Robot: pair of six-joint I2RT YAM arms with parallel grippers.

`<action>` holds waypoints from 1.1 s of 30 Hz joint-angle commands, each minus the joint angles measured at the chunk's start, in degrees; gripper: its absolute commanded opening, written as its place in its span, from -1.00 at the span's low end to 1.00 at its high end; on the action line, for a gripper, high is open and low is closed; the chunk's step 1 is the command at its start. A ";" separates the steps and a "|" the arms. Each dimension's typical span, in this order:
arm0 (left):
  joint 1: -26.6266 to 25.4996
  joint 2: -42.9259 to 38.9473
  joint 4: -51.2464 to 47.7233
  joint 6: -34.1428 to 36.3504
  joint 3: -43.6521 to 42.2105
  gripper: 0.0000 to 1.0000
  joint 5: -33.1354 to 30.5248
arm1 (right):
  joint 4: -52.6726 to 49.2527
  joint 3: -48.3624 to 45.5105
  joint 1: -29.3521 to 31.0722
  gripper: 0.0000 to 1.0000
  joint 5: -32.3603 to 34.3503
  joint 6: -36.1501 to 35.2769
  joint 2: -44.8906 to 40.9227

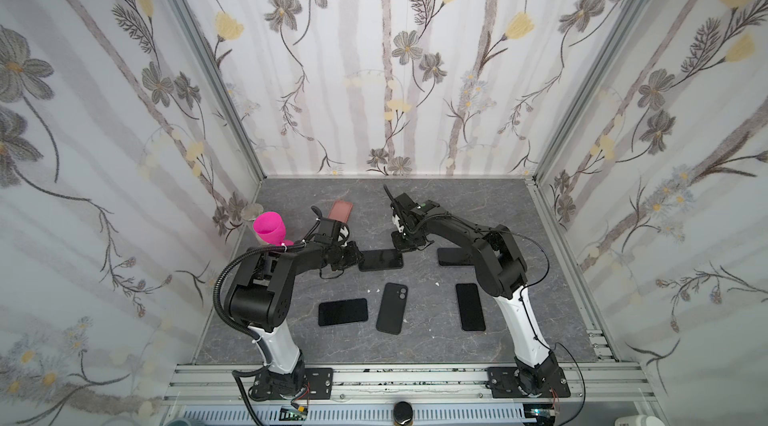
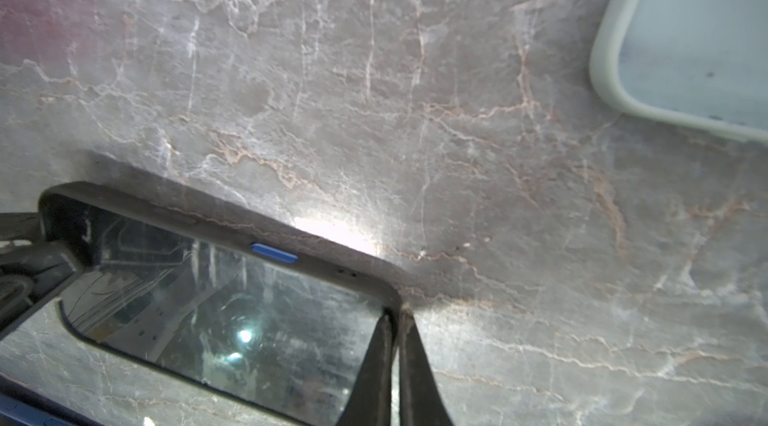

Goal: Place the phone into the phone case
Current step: 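Open both grippers and lift them off the cased phone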

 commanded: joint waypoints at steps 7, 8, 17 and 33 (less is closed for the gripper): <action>-0.12 -0.62 -5.04 1.00 0.07 -0.46 -3.41 | -4.96 1.01 1.15 -0.75 2.51 -1.88 -0.17; -0.01 -1.21 -5.29 1.15 0.41 -0.45 -3.70 | -4.84 1.91 1.26 -0.72 2.37 -2.49 -0.91; 0.08 -10.46 -7.36 3.79 3.17 -0.39 -7.59 | 4.75 4.89 1.82 -0.47 -4.84 -10.66 -8.96; 0.07 -39.16 -5.39 17.30 -3.80 0.01 -12.05 | 26.48 -7.60 3.55 -0.39 -2.01 -34.23 -25.65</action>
